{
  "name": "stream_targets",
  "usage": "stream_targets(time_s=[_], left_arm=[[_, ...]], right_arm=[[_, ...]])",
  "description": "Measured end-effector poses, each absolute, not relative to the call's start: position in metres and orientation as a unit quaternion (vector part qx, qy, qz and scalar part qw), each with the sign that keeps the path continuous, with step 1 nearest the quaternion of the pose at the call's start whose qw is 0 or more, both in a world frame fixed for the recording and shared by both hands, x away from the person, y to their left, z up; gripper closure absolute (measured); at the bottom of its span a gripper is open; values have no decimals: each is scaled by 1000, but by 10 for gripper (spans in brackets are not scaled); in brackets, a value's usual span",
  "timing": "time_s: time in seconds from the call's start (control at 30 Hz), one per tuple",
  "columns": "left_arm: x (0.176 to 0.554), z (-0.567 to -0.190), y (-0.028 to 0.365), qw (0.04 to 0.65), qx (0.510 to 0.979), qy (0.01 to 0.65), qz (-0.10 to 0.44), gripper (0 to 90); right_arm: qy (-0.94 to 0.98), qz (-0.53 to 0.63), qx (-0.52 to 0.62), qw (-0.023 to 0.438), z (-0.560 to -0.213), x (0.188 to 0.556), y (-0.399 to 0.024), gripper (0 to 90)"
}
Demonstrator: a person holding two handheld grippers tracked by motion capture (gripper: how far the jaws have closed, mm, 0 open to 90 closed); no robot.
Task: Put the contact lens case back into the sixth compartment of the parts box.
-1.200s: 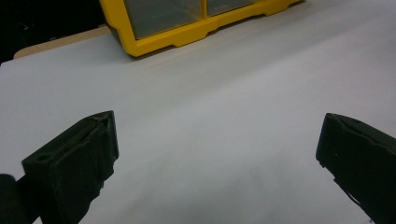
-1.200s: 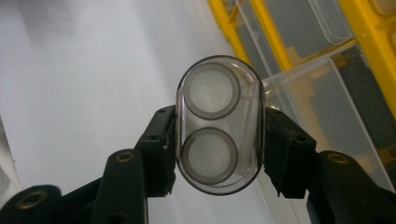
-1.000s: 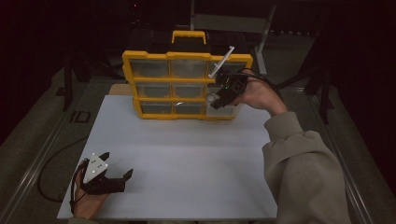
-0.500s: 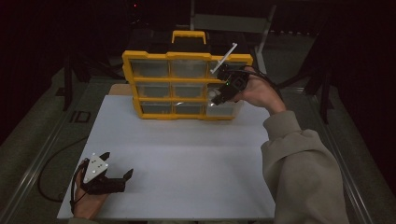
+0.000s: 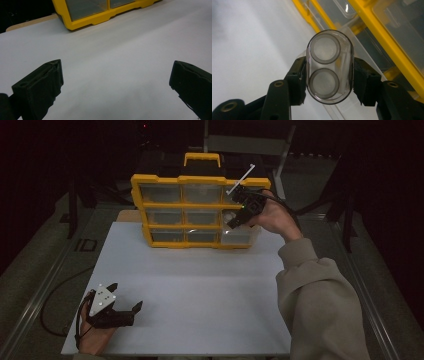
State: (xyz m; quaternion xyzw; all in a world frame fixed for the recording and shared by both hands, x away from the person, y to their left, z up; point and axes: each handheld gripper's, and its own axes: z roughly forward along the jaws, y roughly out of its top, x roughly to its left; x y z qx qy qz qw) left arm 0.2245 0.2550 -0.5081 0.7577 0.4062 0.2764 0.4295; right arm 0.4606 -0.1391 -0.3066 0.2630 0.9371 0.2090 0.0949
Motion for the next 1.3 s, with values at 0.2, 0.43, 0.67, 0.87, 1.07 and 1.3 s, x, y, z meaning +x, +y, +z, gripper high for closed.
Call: stream_targets(time_s=[0.2,0.43,0.67,0.87,1.07,1.3], left_arm=[[224,-508,255,430,757,407,276,0],[225,-508,255,429,759,406,275,0],[225,-509,254,429,759,405,274,0],[225,-509,255,428,760,406,274,0],[225,-509,255,429,759,406,275,0],[225,-509,254,428,759,406,274,0]], right_arm=[[925,208,300,102,-310,467,-145,489],[917,205,327,105,-315,472,-152,487],[912,200,340,111,-319,475,-154,485],[911,197,344,113,-321,476,-156,484],[906,209,350,114,-321,475,-160,412],[909,235,328,108,-318,466,-160,275]])
